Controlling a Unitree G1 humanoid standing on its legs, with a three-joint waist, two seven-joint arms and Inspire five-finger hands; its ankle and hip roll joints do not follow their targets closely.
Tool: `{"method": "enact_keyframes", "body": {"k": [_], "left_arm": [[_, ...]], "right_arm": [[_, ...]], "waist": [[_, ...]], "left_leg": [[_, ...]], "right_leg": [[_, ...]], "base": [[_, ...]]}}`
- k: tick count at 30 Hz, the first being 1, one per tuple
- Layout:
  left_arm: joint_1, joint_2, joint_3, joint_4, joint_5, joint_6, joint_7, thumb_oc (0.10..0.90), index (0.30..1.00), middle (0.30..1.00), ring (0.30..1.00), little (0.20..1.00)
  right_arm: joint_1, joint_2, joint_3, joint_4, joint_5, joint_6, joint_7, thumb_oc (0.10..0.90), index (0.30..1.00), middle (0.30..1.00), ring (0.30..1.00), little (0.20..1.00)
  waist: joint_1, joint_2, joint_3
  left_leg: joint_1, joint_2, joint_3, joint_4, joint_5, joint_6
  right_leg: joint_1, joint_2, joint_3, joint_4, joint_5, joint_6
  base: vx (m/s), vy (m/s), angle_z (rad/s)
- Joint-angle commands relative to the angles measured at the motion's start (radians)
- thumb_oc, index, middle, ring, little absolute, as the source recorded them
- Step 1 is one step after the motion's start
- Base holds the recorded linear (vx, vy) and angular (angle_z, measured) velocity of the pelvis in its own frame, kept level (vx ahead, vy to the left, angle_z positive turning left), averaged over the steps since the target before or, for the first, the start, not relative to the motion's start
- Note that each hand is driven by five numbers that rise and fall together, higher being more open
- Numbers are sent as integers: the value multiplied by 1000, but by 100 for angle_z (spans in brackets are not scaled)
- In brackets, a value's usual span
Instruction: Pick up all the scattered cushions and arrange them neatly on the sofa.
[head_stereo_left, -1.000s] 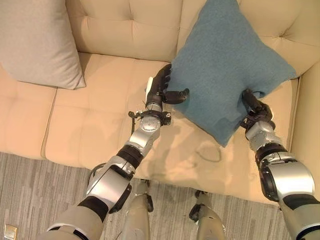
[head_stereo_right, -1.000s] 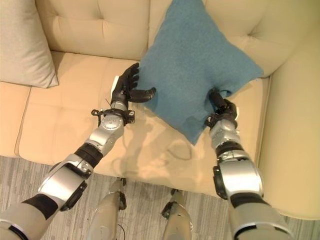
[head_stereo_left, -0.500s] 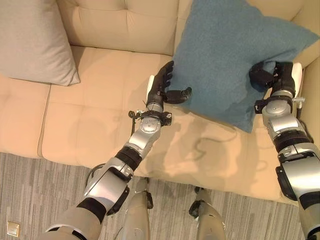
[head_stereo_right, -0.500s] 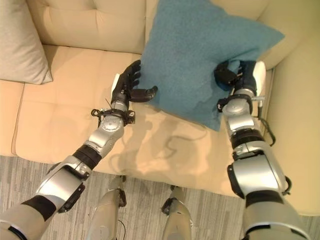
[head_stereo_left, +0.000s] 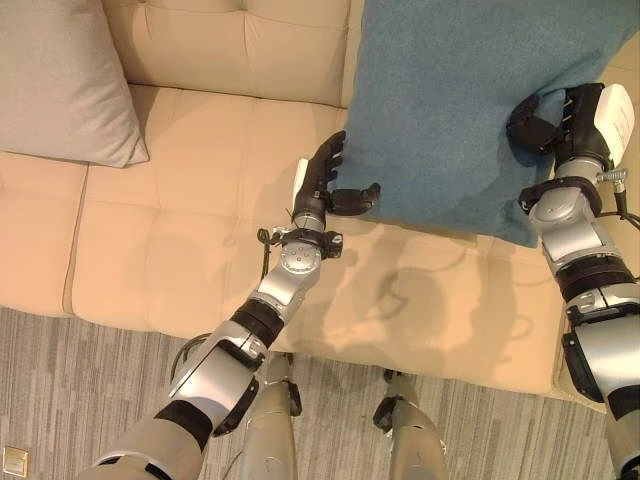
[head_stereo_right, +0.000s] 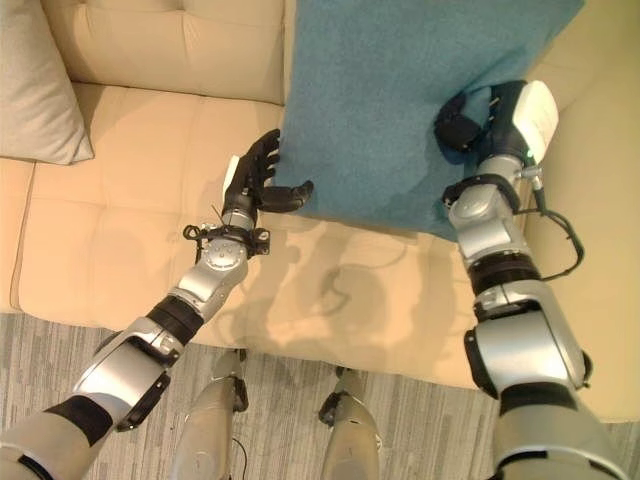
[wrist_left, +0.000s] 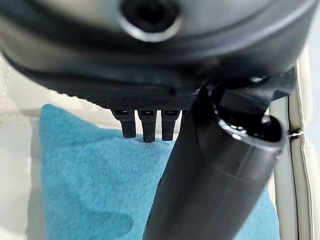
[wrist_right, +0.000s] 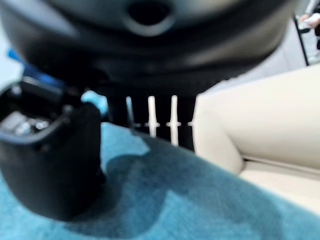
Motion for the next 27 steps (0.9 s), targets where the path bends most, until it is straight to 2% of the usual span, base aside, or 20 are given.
{"method": "enact_keyframes", "body": {"k": [1, 3, 4, 5, 6, 7, 8, 11, 12, 13, 18, 19, 20, 22, 23, 24, 27], "left_arm": [[-132, -30, -86, -3, 32, -117, 13, 800, 900, 900, 900, 900], [-147, -29, -93, 17, 27, -106, 6, 800, 900, 900, 900, 900], [-148, -28, -94, 16, 26, -103, 5, 800, 900, 900, 900, 900], [-141, -11, -90, 0, 25, -99, 2, 800, 900, 900, 900, 900], [-141, -10, -89, 0, 25, -98, 2, 800, 900, 900, 900, 900], [-121, 11, -82, -38, 27, -95, -1, 800, 900, 900, 900, 900], [-119, 11, -83, -40, 27, -95, -1, 800, 900, 900, 900, 900], [-37, 91, -43, -150, 8, -101, -20, 800, 900, 900, 900, 900], [-31, 94, -43, -155, 8, -98, -20, 800, 900, 900, 900, 900], [19, 145, -12, -222, -16, -105, -34, 800, 900, 900, 900, 900], [121, 216, 55, -326, -69, -105, -49, 800, 900, 900, 900, 900], [167, 236, 103, -360, -84, -105, -49, 800, 900, 900, 900, 900], [171, 237, 102, -363, -84, -104, -49, 800, 900, 900, 900, 900], [230, 239, 154, -367, -111, -103, -62, 800, 900, 900, 900, 900], [233, 240, 152, -368, -111, -103, -62, 800, 900, 900, 900, 900], [278, 247, 175, -378, -114, -99, -75, 800, 900, 900, 900, 900], [369, 255, 210, -420, -90, -86, -88, 800, 900, 900, 900, 900]], "right_arm": [[-231, -38, 58, 19, 65, -89, 4, 800, 900, 900, 900, 900], [-261, -21, 75, 91, 134, -92, 47, 800, 900, 900, 900, 900], [-269, -18, 81, 104, 143, -91, 54, 800, 900, 900, 900, 900], [-280, -22, 93, 116, 147, -86, 68, 800, 900, 900, 900, 900], [-280, -21, 94, 116, 147, -86, 69, 800, 900, 900, 900, 900], [-274, -29, 84, 111, 156, -86, 66, 800, 900, 900, 900, 900], [-273, -29, 84, 110, 156, -86, 66, 800, 900, 900, 900, 900], [-244, -62, 60, 75, 166, -81, 65, 800, 900, 900, 900, 900], [-240, -60, 57, 72, 165, -80, 64, 800, 900, 900, 900, 900], [-208, -79, 36, 43, 167, -75, 63, 800, 900, 900, 900, 900], [-163, -86, -40, -6, 212, -60, 39, 800, 900, 900, 900, 900], [-124, -89, -77, -97, 189, -60, 17, 800, 900, 900, 900, 900], [-116, -87, -82, -104, 186, -57, 15, 800, 900, 900, 900, 900], [-3, -93, -117, -289, 144, -60, 25, 800, 900, 900, 900, 900], [8, -92, -123, -297, 141, -55, 24, 800, 900, 900, 900, 900], [104, -103, -140, -427, 70, -36, 41, 800, 900, 900, 900, 900], [271, -86, -252, -537, 3, -30, 20, 800, 900, 900, 900, 900]], "waist": [[60, -39, -89], [57, -34, -83], [57, -33, -83], [57, -29, -74], [56, -29, -81], [58, -26, -75], [58, -26, -75], [62, -19, -81], [61, -21, -83], [64, -18, -87], [69, -16, -97], [69, -12, -99], [69, -14, -101], [63, -16, -110], [64, -17, -112], [56, -18, -124], [53, -19, -136]], "left_leg": [[-8, 24, 6, 75, -167, -44], [-9, 26, 8, 72, -163, -45], [-10, 25, 8, 71, -162, -45], [-24, 19, 17, 76, -136, -36], [-13, 22, 9, 70, -157, -45], [-24, 17, 16, 71, -133, -36], [-23, 18, 16, 71, -134, -37], [-17, 16, 15, 62, -131, -39], [-17, 15, 15, 61, -131, -39], [-12, 15, 15, 60, -133, -38], [-3, 15, 16, 62, -140, -34], [4, 16, 17, 65, -143, -33], [5, 16, 17, 64, -143, -33], [23, 18, 18, 66, -149, -31], [24, 18, 18, 65, -149, -31], [41, 21, 17, 66, -155, -29], [63, 20, 17, 77, -172, -21]], "right_leg": [[37, -72, 46, 87, -162, 131], [32, -73, 49, 87, -161, 131], [31, -73, 50, 87, -160, 131], [19, -80, 40, 90, -141, 122], [28, -74, 49, 87, -159, 132], [19, -81, 37, 89, -140, 122], [20, -81, 37, 89, -141, 122], [24, -81, 34, 83, -138, 122], [25, -81, 33, 83, -138, 122], [27, -80, 33, 81, -138, 121], [35, -76, 40, 84, -144, 117], [39, -76, 43, 87, -148, 115], [39, -76, 43, 87, -148, 115], [53, -76, 47, 92, -157, 110], [54, -76, 47, 91, -157, 110], [66, -76, 49, 95, -162, 108], [85, -77, 49, 104, -175, 104]], "base": [[-12, -5, 5], [32, -10, 2], [-104, 22, -1], [0, 0, 0], [-100, 18, 0], [0, 0, 0], [-85, 14, 1], [0, 0, 0], [0, 0, 0], [0, 0, 0], [0, 0, 0], [0, 0, 0], [0, 0, 0], [0, 0, 0], [51, -7, 1], [55, -7, 2], [55, -15, 1]]}}
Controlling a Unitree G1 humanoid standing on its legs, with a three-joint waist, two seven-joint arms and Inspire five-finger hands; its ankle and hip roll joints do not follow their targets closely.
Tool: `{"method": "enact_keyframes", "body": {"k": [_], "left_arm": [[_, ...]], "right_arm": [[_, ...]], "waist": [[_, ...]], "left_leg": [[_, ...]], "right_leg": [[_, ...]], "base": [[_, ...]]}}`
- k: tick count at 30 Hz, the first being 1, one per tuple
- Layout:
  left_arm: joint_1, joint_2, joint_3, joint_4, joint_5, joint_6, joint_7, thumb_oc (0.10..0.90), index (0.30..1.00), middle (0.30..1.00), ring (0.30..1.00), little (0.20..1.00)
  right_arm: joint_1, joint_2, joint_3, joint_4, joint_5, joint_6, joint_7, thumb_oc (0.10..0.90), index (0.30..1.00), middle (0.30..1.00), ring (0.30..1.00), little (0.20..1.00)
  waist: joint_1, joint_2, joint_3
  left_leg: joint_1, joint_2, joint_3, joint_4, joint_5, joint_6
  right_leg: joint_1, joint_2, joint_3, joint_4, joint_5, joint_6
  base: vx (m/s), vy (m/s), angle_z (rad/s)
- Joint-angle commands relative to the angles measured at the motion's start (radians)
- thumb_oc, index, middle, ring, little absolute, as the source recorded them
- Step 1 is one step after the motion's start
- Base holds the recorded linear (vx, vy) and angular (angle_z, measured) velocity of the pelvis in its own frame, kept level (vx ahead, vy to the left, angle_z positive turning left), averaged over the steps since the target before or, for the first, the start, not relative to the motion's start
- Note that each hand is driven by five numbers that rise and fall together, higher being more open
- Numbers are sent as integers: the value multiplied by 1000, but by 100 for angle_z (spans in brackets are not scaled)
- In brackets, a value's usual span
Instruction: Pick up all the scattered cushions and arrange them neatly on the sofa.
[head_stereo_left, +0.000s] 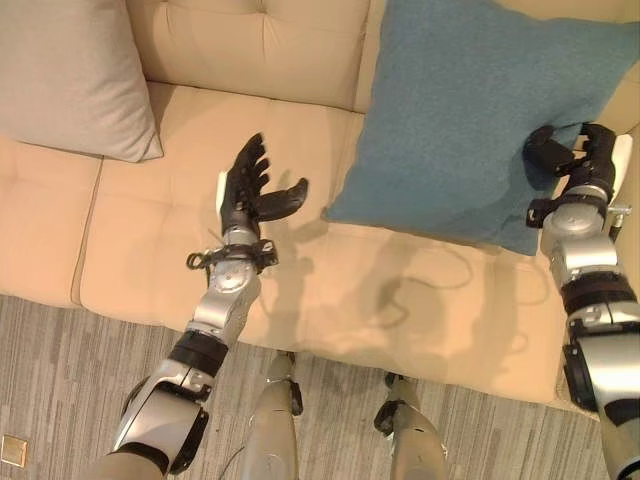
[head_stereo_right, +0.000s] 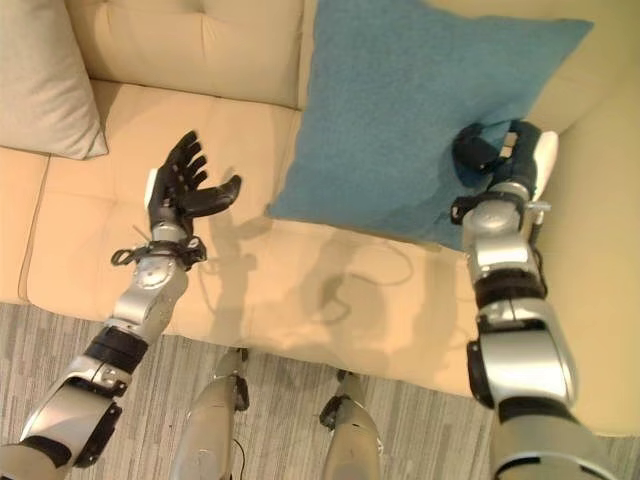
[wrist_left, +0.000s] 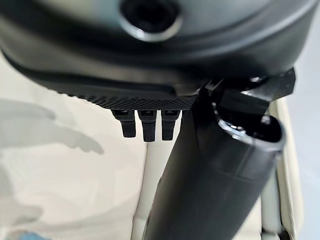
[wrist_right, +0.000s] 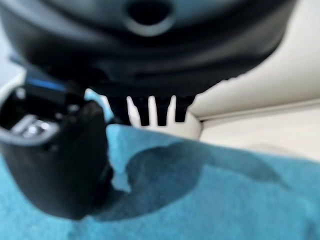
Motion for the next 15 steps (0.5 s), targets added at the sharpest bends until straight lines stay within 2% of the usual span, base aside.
{"method": "enact_keyframes", "body": {"k": [1, 5, 11, 15], "left_arm": [[88, 13, 16, -132, 34, -75, -52, 800, 900, 900, 900, 900], [179, 29, 36, -173, 28, -69, -83, 800, 900, 900, 900, 900], [239, 37, 49, -170, 29, -58, -105, 800, 900, 900, 900, 900], [281, 19, 77, -152, 30, -51, -100, 800, 900, 900, 900, 900]], "right_arm": [[80, -66, -83, -214, -138, -111, -65, 800, 900, 900, 900, 900], [161, -68, -121, -219, -162, -100, -50, 800, 900, 900, 900, 900], [142, -96, -129, -148, -162, -97, -51, 800, 900, 900, 900, 900], [166, -56, -182, -178, -139, -120, -99, 800, 900, 900, 900, 900]], "waist": [[26, -17, -138], [31, -18, -142], [38, -15, -139], [35, -9, -146]], "left_leg": [[40, 18, 17, 84, -180, -20], [50, 21, 14, 99, -189, -17], [47, 24, 10, 115, -192, -11], [52, 27, 5, 106, -187, -10]], "right_leg": [[55, -74, 50, 114, -185, 100], [64, -74, 53, 129, -199, 94], [55, -71, 62, 150, -209, 85], [51, -66, 68, 156, -216, 82]], "base": [[54, -23, 1], [17, -13, 3], [-7, -6, -3], [0, 0, 0]]}}
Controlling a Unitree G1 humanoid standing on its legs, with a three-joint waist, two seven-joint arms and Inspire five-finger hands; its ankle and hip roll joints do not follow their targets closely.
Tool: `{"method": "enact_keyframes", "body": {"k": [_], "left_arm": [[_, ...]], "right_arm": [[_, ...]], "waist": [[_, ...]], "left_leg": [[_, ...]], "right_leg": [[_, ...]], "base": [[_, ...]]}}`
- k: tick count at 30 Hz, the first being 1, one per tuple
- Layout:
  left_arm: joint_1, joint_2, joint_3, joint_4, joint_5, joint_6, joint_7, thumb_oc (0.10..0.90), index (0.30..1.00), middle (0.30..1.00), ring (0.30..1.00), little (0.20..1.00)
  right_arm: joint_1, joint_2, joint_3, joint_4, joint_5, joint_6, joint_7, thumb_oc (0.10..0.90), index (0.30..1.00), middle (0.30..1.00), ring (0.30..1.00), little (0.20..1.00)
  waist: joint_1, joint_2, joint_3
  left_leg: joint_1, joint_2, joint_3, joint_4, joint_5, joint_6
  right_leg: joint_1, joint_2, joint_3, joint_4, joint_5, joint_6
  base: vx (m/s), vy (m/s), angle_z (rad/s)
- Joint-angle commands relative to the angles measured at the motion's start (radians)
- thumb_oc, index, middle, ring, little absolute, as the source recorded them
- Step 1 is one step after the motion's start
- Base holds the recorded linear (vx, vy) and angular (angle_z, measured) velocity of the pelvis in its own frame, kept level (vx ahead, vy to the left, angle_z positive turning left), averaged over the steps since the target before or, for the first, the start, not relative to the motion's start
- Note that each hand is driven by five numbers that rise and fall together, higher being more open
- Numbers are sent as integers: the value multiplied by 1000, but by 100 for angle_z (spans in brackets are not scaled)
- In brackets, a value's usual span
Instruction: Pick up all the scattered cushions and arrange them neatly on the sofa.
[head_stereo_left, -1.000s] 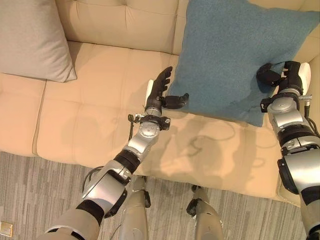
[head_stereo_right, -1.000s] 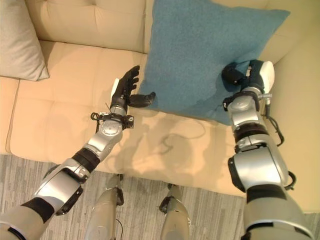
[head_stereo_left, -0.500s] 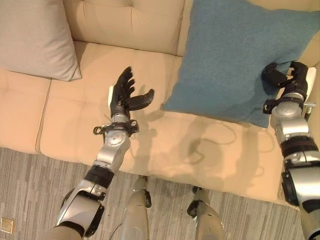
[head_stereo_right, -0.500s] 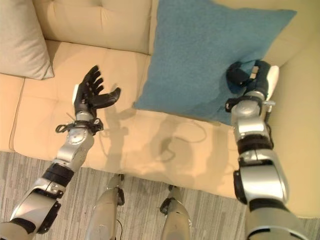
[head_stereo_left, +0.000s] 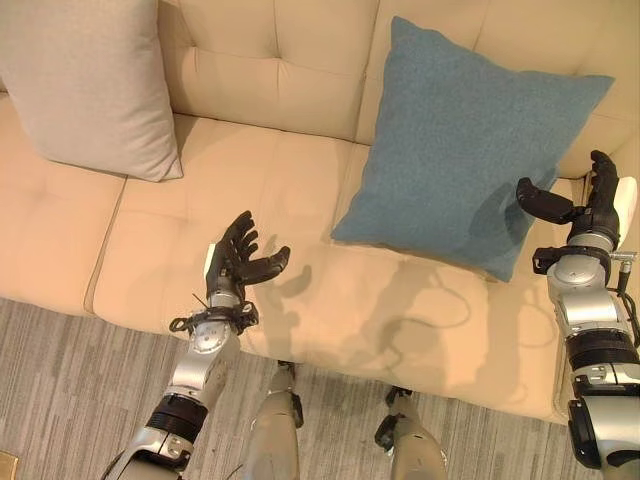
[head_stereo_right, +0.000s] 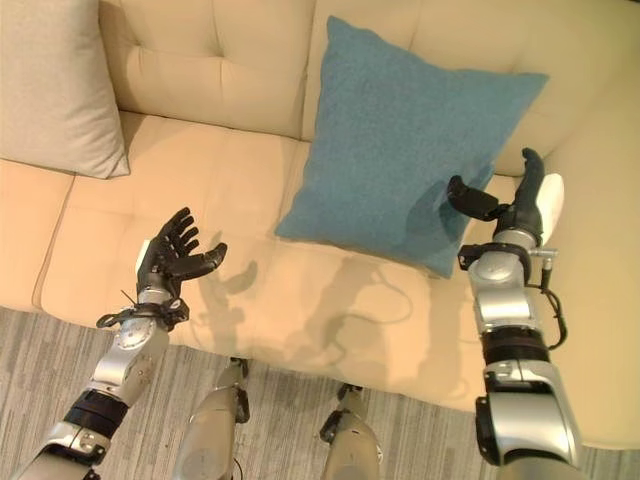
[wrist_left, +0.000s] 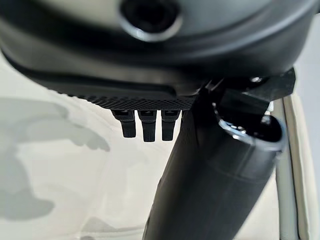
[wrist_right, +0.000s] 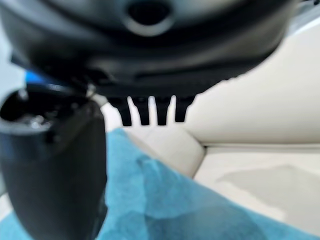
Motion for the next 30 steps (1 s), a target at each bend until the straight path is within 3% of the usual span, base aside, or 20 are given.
{"method": "enact_keyframes", "body": {"k": [1, 7, 11, 12, 15, 18, 19, 22, 23, 24, 27, 29, 30], "left_arm": [[-19, 7, 39, -33, 29, -67, -13, 800, 900, 900, 900, 900], [64, -21, 98, 3, 31, -74, -12, 800, 900, 900, 900, 900], [190, -37, 230, 24, 37, -116, 3, 800, 900, 900, 900, 900], [192, -37, 228, 23, 37, -116, 3, 800, 900, 900, 900, 900], [336, -33, 340, 96, 24, -120, -9, 800, 900, 900, 900, 900], [378, -47, 374, 176, 17, -113, -15, 800, 900, 900, 900, 900], [407, -69, 405, 243, 21, -110, -17, 800, 900, 900, 900, 900], [425, -104, 433, 313, -24, -104, -21, 800, 900, 900, 900, 900], [415, -143, 441, 362, -159, -93, -23, 800, 900, 900, 900, 900], [415, -155, 431, 342, -198, -89, -29, 800, 900, 900, 900, 900], [420, -163, 373, 272, -203, -93, -15, 800, 900, 900, 900, 900], [435, -177, 320, 182, -213, -88, -17, 800, 900, 900, 900, 900], [437, -174, 270, 105, -206, -82, -12, 800, 900, 900, 900, 900]], "right_arm": [[-26, -64, -43, -74, -24, -107, -102, 800, 900, 900, 900, 900], [199, 24, -156, -220, -49, -138, -116, 800, 900, 900, 900, 900], [450, 58, -262, -223, -68, -169, -86, 800, 900, 900, 900, 900], [454, 60, -264, -225, -68, -169, -85, 800, 900, 900, 900, 900], [603, 94, -326, -181, -47, -185, -28, 800, 900, 900, 900, 900], [645, 130, -332, -148, -15, -190, 11, 800, 900, 900, 900, 900], [667, 171, -327, -105, 31, -196, 52, 800, 900, 900, 900, 900], [669, 222, -288, -27, 76, -195, 84, 800, 900, 900, 900, 900], [650, 275, -258, 56, 164, -197, 106, 800, 900, 900, 900, 900], [633, 300, -247, 92, 214, -203, 112, 800, 900, 900, 900, 900], [604, 362, -227, 200, 350, -223, 134, 800, 900, 900, 900, 900], [588, 395, -204, 319, 438, -223, 161, 800, 900, 900, 900, 900], [585, 418, -181, 367, 509, -225, 171, 800, 900, 900, 900, 900]], "waist": [[15, -10, -147], [-3, -23, -181], [-16, -46, -216], [-15, -47, -217], [-27, -53, -252], [-35, -51, -270], [-41, -50, -293], [-39, -46, -304], [-31, -37, -295], [-24, -34, -298], [3, -35, -304], [37, -47, -317], [55, -73, -319]], "left_leg": [[-23, 35, -2, 108, -180, -16], [12, 44, -8, 111, -200, -10], [108, 49, -20, 126, -237, 0], [108, 47, -20, 123, -231, 2], [187, 31, -9, 140, -274, 16], [225, 11, 5, 134, -294, 26], [249, -13, 24, 118, -295, 29], [277, -16, 53, 95, -284, 34], [279, -11, 75, 98, -271, 44], [278, -8, 85, 99, -264, 50], [261, -13, 93, 107, -239, 62], [240, -19, 82, 118, -222, 67], [191, -29, 55, 141, -202, 67]], "right_leg": [[-18, -64, 44, 156, -196, 64], [22, -57, 44, 160, -217, 63], [96, -49, 51, 188, -248, 61], [96, -50, 51, 186, -244, 61], [159, -61, 50, 213, -259, 62], [181, -68, 58, 204, -247, 68], [185, -87, 55, 175, -187, 86], [172, -97, 57, 188, -154, 101], [186, -67, 64, 284, -207, 90], [203, -44, 63, 329, -259, 79], [250, 13, 84, 443, -309, 76], [279, 77, 143, 525, -326, 75], [328, 158, 243, 535, -374, 50]], "base": [[0, 0, 0], [42, 3, 2], [102, 38, 5], [88, 58, -3], [124, 112, -6], [22, 102, -21], [6, 123, -19], [-100, 73, -39], [-304, 71, -30], [-331, 51, -23], [-200, -16, -20], [-313, -193, 5], [-296, -265, 30]]}}
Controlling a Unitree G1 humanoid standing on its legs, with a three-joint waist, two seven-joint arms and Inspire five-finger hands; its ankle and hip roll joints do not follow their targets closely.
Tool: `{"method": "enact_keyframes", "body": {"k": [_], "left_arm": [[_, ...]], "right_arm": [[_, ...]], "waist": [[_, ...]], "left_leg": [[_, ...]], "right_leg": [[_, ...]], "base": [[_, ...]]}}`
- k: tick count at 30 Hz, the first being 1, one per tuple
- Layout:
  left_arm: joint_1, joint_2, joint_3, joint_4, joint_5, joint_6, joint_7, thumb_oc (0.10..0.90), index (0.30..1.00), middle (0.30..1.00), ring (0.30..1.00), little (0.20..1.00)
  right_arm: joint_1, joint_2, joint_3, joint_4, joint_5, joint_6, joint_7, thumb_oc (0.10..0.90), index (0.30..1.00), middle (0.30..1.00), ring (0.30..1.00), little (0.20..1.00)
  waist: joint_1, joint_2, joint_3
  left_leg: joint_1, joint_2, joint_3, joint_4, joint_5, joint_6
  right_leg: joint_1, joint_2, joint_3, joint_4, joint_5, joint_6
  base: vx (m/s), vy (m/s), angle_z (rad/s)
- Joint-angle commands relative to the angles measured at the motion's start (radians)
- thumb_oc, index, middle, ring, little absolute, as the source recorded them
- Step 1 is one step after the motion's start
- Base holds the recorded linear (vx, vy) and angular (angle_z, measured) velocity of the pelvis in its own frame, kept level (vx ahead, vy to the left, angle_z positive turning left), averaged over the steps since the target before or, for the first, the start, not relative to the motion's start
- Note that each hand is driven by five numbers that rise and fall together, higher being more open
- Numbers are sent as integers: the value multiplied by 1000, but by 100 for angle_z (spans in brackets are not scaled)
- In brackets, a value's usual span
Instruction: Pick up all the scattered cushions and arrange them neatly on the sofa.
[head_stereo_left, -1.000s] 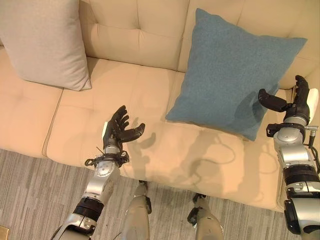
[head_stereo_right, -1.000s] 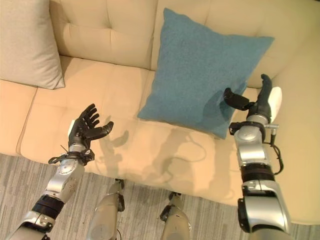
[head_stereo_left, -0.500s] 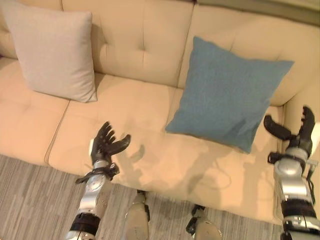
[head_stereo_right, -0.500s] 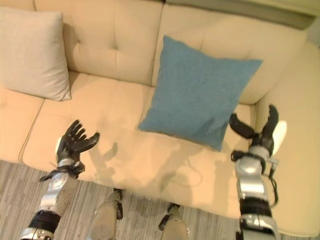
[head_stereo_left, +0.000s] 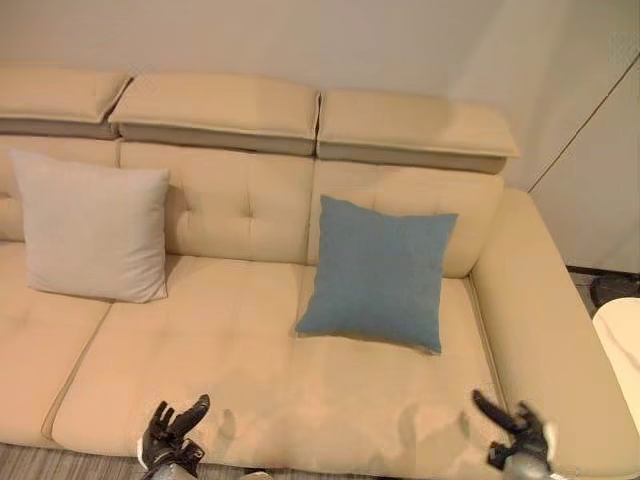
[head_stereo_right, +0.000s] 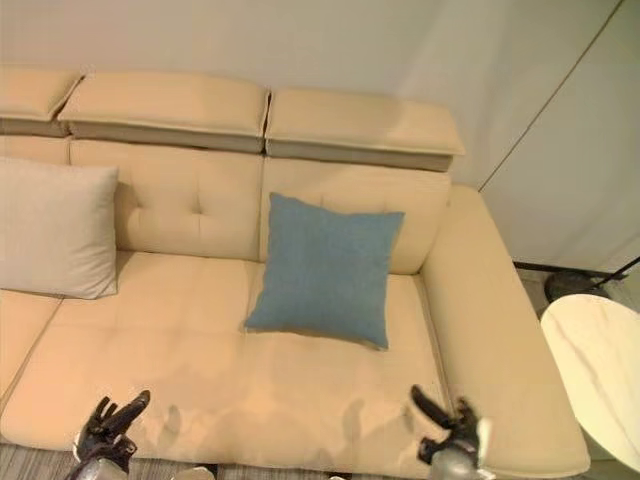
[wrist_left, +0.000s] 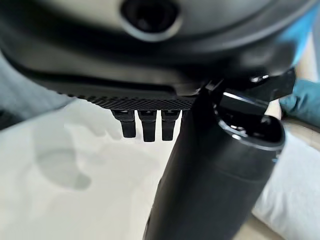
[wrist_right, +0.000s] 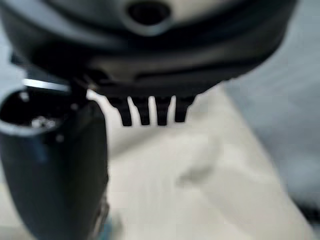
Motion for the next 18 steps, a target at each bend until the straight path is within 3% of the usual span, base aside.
{"method": "enact_keyframes", "body": {"k": [1, 2, 3, 4, 6, 7, 8, 9, 12, 14, 15, 16, 17, 18], "left_arm": [[-29, 26, -51, -168, 8, -64, -8, 800, 900, 900, 900, 900], [-33, 26, -56, -187, 24, -62, 5, 800, 900, 900, 900, 900], [-33, 25, -55, -188, 25, -62, 6, 800, 900, 900, 900, 900], [-37, 28, -40, -188, 22, -66, 18, 800, 900, 900, 900, 900], [-37, 21, -37, -194, 16, -62, 8, 800, 900, 900, 900, 900], [-28, -4, -43, -194, 6, -57, -3, 800, 900, 900, 900, 900], [-27, -5, -43, -194, 6, -57, -3, 800, 900, 900, 900, 900], [-26, -24, -44, -190, 1, -50, -11, 800, 900, 900, 900, 900], [4, -52, -54, -189, -52, -36, -13, 800, 900, 900, 900, 900], [21, -73, -64, -177, -63, -16, -21, 800, 900, 900, 900, 900], [21, -73, -64, -177, -63, -16, -21, 800, 900, 900, 900, 900], [37, -82, -70, -164, -64, -2, -29, 800, 900, 900, 900, 900], [36, -82, -70, -164, -64, -2, -29, 800, 900, 900, 900, 900], [38, -85, -73, -152, -68, 8, -38, 800, 900, 900, 900, 900]], "right_arm": [[-74, -59, -5, 11, 144, -90, 14, 800, 900, 900, 900, 900], [-87, -55, 13, 8, 180, -89, 33, 800, 900, 900, 900, 900], [-88, -55, 14, 9, 181, -89, 34, 800, 900, 900, 900, 900], [-97, -68, 46, -8, 145, -90, 41, 800, 900, 900, 900, 900], [-101, -74, 60, -16, 118, -86, 51, 800, 900, 900, 900, 900], [-95, -114, 108, -17, 15, -61, 63, 800, 900, 900, 900, 900], [-95, -115, 108, -17, 14, -61, 63, 800, 900, 900, 900, 900], [-67, -134, 133, -8, -67, -43, 74, 800, 900, 900, 900, 900], [8, -103, 154, -45, -121, -26, 66, 800, 900, 900, 900, 900], [59, -86, 132, 6, -115, -9, 77, 800, 900, 900, 900, 900], [59, -86, 132, 6, -115, -10, 77, 800, 900, 900, 900, 900], [69, -77, 118, 69, -118, -1, 78, 800, 900, 900, 900, 900], [69, -77, 118, 69, -117, -1, 78, 800, 900, 900, 900, 900], [66, -73, 113, 107, -124, 6, 78, 800, 900, 900, 900, 900]], "waist": [[59, -3, -56], [65, -9, -45], [63, -9, -46], [78, -3, -35], [75, 12, -29], [69, 45, -4], [68, 48, -4], [53, 55, 18], [25, 34, 33], [1, 15, 18], [0, 17, 15], [-21, 7, -4], [-21, 7, -5], [-39, 13, -22]], "left_leg": [[-91, -79, -55, 74, -72, 50], [-136, -60, -78, 84, -27, 31], [-138, -58, -80, 84, -26, 30], [-167, -20, -77, 84, 29, 5], [-176, 7, -78, 71, 53, -7], [-174, 78, -60, 5, 128, -38], [-172, 79, -61, 1, 130, -38], [-169, 118, -1, -26, 139, -43], [-122, 142, 62, 75, 94, -35], [-93, 120, 30, 210, 21, -23], [-97, 122, 29, 211, 22, -23], [-27, 92, 9, 313, -56, -23], [-29, 92, 9, 310, -54, -23], [45, 69, 3, 342, -91, -25]], "right_leg": [[262, 184, 104, -77, -1, 5], [282, 219, 145, -146, -113, -80], [281, 221, 145, -145, -114, -83], [294, 240, 135, -189, -158, -107], [277, 254, 126, -208, -168, -123], [268, 274, 95, -244, -184, -135], [270, 275, 94, -247, -183, -135], [267, 272, 60, -263, -172, -136], [253, 240, 6, -278, -123, -147], [239, 222, -4, -321, -82, -153], [237, 224, -4, -325, -78, -154], [218, 202, -21, -350, -52, -152], [217, 202, -21, -353, -49, -153], [191, 185, -41, -355, -26, -146]], "base": [[-357, -355, 63], [-166, -171, 54], [-331, -341, 32], [-302, -248, -17], [-410, -241, -10], [-395, -173, 4], [-675, -264, 0], [-411, -136, 15], [-417, -145, 28], [-301, -111, 32], [-304, -38, 27], [-211, -10, 18], [-290, 22, 16], [-158, 80, 21]]}}
